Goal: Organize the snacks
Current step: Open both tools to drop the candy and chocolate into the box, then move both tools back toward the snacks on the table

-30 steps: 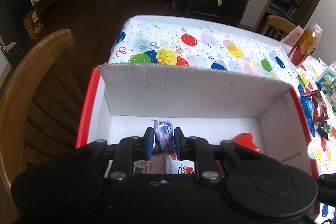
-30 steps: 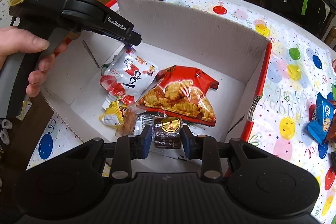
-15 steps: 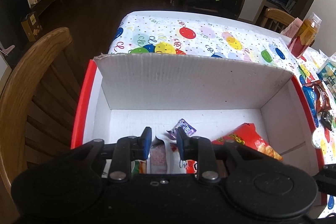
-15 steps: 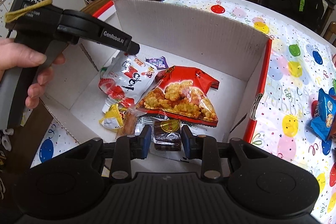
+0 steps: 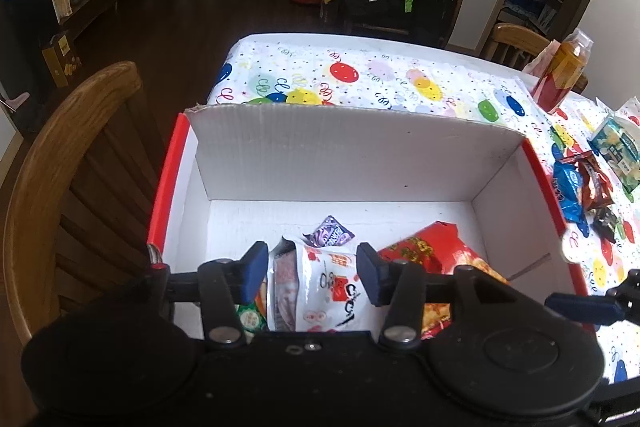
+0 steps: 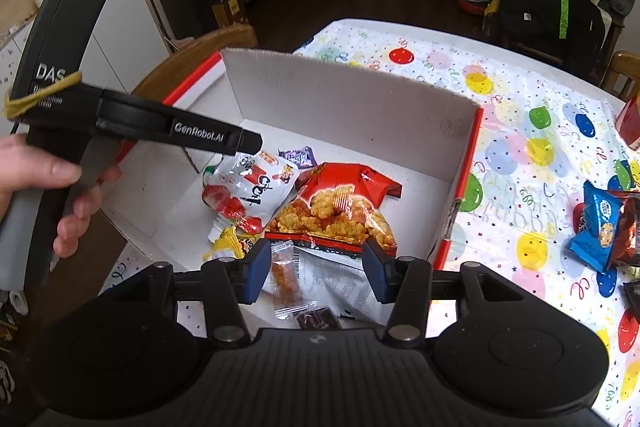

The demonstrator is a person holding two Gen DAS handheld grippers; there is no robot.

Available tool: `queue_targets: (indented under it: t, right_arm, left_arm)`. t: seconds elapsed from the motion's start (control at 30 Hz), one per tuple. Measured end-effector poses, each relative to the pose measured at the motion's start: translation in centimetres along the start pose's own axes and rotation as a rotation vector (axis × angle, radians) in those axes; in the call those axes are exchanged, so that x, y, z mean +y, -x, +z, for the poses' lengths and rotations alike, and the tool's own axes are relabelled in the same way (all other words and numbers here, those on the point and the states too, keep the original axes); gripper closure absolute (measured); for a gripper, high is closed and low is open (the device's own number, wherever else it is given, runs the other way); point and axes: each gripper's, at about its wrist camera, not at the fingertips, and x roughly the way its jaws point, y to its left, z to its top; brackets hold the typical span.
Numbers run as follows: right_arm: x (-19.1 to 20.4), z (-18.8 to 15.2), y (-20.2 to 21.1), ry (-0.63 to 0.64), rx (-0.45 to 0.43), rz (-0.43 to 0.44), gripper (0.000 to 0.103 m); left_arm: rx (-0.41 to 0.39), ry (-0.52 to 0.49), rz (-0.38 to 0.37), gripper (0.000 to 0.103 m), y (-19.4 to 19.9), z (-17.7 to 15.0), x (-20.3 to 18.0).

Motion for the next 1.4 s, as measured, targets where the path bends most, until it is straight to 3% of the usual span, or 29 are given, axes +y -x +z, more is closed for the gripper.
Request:
queue_targets:
  t: [0.07, 0.17, 0.67, 0.97, 1.03, 1.4]
  right_arm:
    - [0.0, 0.0, 0.6, -0.005, -0.014, 0.003, 0.053]
    - [-0.3, -0.3, 1.5, -0.01, -0.039, 0.004, 0.043]
    - [-1.8, -1.7, 6.6, -0.056, -0.143, 0.019, 0.032]
    - [-4.9, -2.9, 10.0, -0.137, -0.228, -0.007, 0.026]
    - [-5.5, -3.2, 10.8, -0.15, -0.246, -0.023, 0.02]
    - [-10.3, -6.1, 14.2, -0.181, -0.31, -0.056, 0.012]
  left_arm:
    - [-0.01, -0.002, -0.002, 0.046, 0.6, -0.2, -0.2]
    - [-0.028, -0.016, -0.006, 0.043, 1.5, -0.4, -0.7]
    - [-0.115, -0.094, -0.067, 0.024, 6.0, -1.3, -4.7]
    - [-0.167, -0.126, -0.11, 0.013, 8.4, -1.8, -8.0]
    - [-0.171, -0.133, -0.115, 0.013, 8.7, -2.0, -8.8]
    - [-0.187, -0.177, -0.14, 0.002, 8.8, -2.7, -14.6]
